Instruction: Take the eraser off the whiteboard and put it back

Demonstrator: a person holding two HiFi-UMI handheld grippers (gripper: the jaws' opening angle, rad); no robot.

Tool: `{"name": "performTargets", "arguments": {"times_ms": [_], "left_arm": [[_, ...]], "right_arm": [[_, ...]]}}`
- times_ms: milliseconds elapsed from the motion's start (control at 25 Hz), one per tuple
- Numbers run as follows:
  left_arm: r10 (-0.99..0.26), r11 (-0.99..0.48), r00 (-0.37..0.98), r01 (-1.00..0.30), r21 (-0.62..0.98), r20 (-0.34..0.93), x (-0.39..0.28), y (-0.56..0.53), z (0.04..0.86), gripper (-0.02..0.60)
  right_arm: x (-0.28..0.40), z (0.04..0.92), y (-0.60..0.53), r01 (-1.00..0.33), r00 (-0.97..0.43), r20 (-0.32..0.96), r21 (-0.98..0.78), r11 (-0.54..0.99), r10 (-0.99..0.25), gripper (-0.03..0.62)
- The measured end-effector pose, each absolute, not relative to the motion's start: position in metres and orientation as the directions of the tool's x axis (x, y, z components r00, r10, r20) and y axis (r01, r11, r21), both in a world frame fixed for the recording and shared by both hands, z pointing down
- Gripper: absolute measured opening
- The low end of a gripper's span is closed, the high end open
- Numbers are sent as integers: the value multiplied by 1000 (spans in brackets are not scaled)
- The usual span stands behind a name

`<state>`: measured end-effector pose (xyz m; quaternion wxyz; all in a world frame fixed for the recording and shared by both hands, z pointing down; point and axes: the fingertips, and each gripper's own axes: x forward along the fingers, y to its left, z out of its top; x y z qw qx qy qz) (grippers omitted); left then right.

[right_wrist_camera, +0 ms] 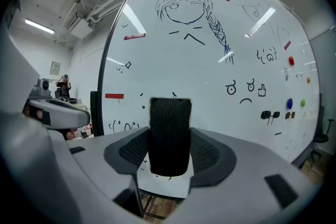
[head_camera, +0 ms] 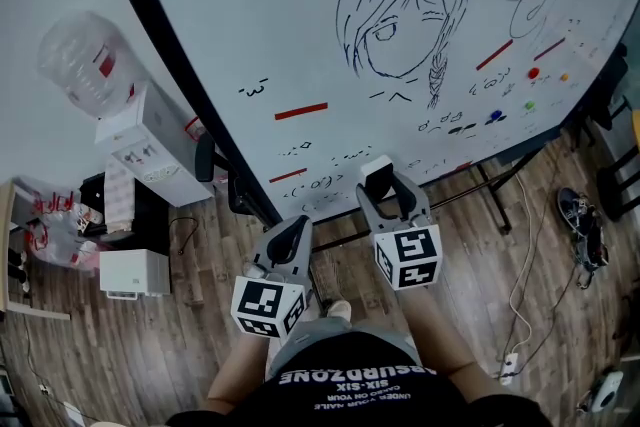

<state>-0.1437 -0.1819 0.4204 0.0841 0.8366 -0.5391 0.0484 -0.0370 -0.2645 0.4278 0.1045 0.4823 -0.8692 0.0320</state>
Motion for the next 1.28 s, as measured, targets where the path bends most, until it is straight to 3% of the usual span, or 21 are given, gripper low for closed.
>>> {"name": "performTargets", "arguments": {"times_ms": [600, 1280], "left_arm": [[-870, -460, 471, -882, 103, 147, -146, -191, 423, 5], [-861, -473, 488, -872, 124, 147, -143, -188, 427, 5]], "right_arm": [[-46, 441, -282, -881, -438, 237, 81, 467, -867, 228], [-48, 441, -283, -881, -454, 234, 28, 473, -860, 228]]}}
